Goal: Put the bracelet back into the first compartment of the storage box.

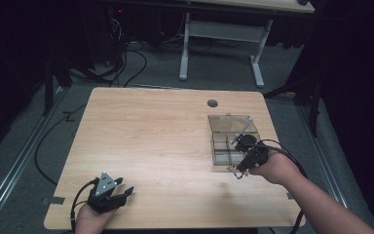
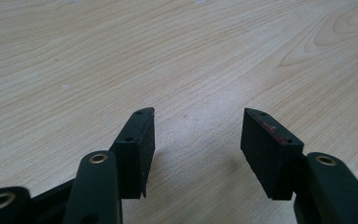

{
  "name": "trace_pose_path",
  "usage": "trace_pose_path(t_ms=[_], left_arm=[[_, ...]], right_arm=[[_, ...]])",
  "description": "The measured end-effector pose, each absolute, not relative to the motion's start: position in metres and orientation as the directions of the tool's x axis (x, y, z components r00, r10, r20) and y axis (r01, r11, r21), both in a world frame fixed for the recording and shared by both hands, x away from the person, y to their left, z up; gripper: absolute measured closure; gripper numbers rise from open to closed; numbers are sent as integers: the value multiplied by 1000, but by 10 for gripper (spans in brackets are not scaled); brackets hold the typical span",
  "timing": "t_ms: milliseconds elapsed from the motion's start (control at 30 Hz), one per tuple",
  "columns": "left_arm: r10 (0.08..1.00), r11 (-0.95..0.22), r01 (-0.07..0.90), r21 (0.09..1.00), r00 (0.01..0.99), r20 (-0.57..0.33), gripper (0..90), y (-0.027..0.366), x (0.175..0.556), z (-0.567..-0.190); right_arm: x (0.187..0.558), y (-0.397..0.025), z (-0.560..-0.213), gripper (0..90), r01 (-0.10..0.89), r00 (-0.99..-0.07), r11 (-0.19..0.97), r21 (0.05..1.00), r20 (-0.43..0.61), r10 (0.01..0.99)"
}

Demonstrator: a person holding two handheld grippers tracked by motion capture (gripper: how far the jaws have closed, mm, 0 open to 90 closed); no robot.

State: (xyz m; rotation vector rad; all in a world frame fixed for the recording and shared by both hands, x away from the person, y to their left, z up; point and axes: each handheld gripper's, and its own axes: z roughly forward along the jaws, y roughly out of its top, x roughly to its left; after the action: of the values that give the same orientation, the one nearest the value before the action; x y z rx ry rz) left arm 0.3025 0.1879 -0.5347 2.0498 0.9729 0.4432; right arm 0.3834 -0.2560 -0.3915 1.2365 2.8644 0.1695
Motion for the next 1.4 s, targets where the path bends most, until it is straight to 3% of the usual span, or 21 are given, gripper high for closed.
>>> trace_pose_path(t_ms=[433, 1400], left_arm=[[765, -377, 480, 792, 644, -27, 450, 188, 302, -535], [759, -384, 482, 788, 650, -28, 448, 188, 303, -535]], right_arm=[[414, -250, -377, 828, 720, -690, 685, 108, 9, 724], [478, -237, -396, 828, 737, -671, 670, 87, -24, 741]])
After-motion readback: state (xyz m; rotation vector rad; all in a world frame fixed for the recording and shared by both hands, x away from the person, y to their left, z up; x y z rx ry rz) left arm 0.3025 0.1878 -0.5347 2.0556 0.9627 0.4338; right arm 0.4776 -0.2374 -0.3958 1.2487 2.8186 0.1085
